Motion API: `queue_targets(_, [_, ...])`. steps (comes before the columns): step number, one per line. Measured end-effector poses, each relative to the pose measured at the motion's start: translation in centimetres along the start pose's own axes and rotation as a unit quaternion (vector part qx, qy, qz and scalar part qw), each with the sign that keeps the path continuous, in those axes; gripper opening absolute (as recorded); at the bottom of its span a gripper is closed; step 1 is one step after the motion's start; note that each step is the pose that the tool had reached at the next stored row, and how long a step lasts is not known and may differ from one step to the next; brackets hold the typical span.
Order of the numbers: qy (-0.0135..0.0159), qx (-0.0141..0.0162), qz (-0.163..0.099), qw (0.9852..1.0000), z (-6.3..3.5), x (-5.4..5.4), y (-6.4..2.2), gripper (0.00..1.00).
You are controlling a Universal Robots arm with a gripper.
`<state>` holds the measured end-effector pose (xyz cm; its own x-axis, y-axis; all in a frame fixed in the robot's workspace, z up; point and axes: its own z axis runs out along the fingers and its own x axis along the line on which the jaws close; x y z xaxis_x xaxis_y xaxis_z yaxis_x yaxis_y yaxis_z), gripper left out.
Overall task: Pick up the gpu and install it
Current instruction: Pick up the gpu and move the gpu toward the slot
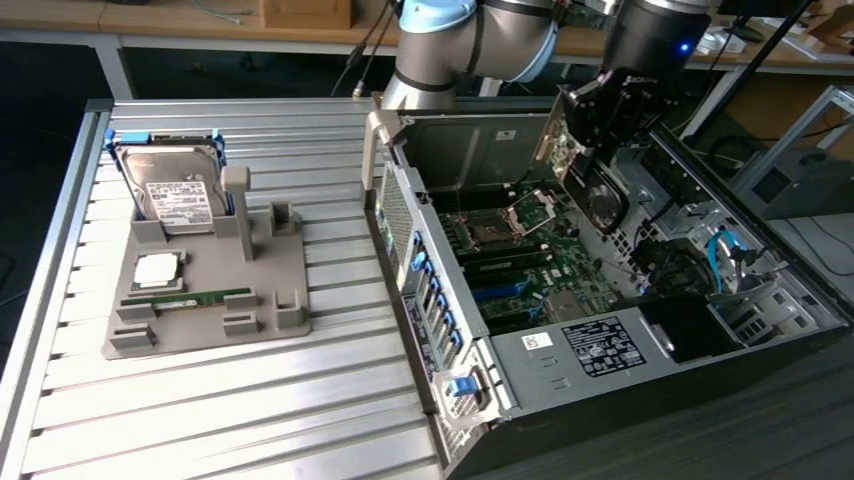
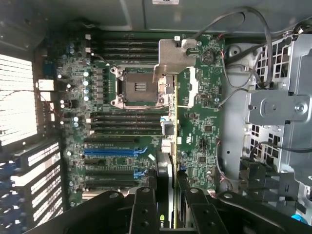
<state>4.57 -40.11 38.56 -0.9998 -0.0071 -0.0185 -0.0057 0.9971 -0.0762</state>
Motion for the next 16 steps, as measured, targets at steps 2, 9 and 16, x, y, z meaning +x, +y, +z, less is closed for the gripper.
queue_targets(2, [0.0, 0.0, -0.001, 1.0, 0.28, -0.26, 0.02, 0.27])
queue_targets(9, [-0.0001, 0.0001, -0.001, 1.0, 0.56, -0.9, 0.04, 0.27])
queue_targets(16, [-0.0001, 0.0, -0.001, 1.0, 0.57, -0.9, 0.04, 0.27])
